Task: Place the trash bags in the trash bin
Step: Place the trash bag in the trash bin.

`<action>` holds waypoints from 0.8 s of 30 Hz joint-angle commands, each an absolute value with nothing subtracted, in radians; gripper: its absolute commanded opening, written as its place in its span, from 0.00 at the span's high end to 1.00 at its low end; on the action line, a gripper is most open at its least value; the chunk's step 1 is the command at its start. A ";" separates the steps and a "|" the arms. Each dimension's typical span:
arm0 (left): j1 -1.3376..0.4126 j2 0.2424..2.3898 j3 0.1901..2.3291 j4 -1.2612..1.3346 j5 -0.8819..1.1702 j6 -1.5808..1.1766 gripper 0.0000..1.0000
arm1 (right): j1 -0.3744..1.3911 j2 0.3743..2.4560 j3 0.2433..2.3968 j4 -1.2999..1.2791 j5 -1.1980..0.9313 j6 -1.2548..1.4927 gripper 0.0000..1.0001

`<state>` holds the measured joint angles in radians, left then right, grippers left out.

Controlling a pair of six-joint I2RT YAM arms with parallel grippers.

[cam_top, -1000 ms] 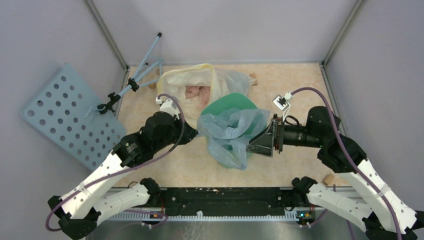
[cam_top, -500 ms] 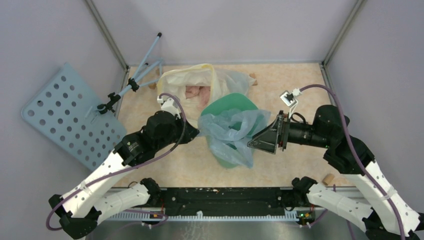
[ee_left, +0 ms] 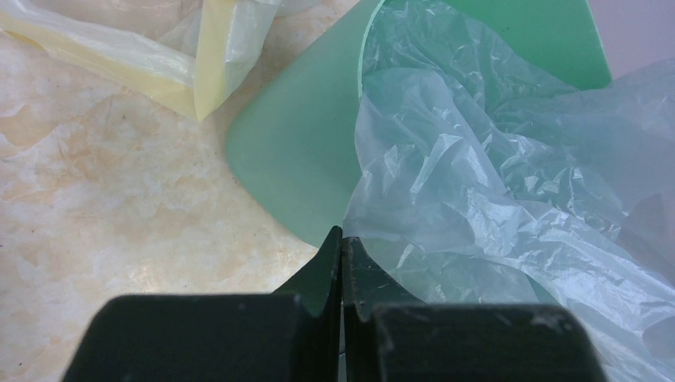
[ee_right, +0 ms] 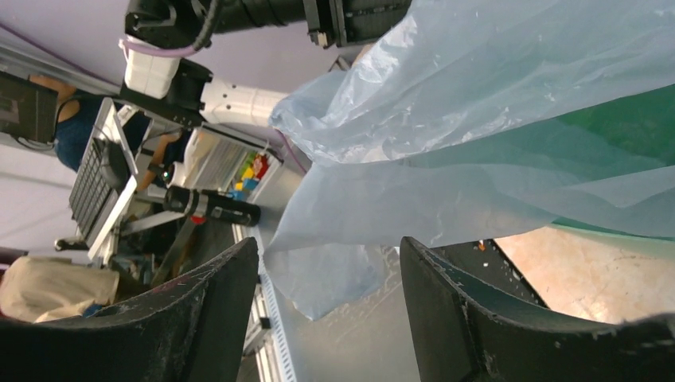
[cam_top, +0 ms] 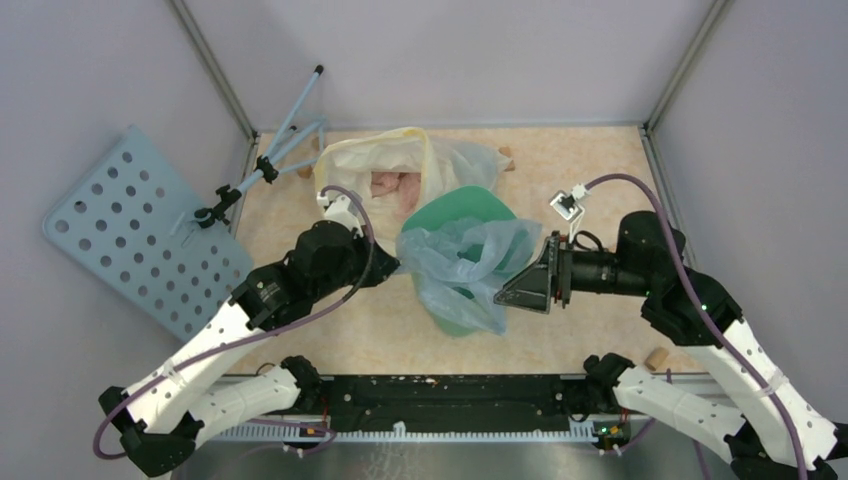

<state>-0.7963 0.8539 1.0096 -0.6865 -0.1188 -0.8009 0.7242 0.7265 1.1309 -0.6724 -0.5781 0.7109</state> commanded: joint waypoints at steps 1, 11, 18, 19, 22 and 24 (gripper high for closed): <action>-0.793 0.858 1.034 -0.648 -0.113 -0.781 1.00 | 0.728 0.743 1.141 -0.575 -0.661 0.729 0.35; -0.793 0.857 1.043 -0.658 -0.124 -0.779 1.00 | 0.735 0.792 1.153 -0.615 -0.627 0.711 0.64; -0.793 0.864 1.045 -0.663 -0.138 -0.774 1.00 | 0.736 0.766 1.158 -0.741 -0.461 0.668 1.00; -0.793 0.864 1.045 -0.667 -0.143 -0.774 1.00 | 0.736 0.762 1.159 -0.780 -0.429 0.656 1.00; -0.792 0.859 1.044 -0.685 -0.161 -0.770 1.00 | 0.736 0.737 1.146 -0.872 -0.352 0.630 1.00; -0.792 0.853 1.045 -0.707 -0.182 -0.768 1.00 | 0.736 0.716 1.127 -0.928 -0.294 0.618 1.00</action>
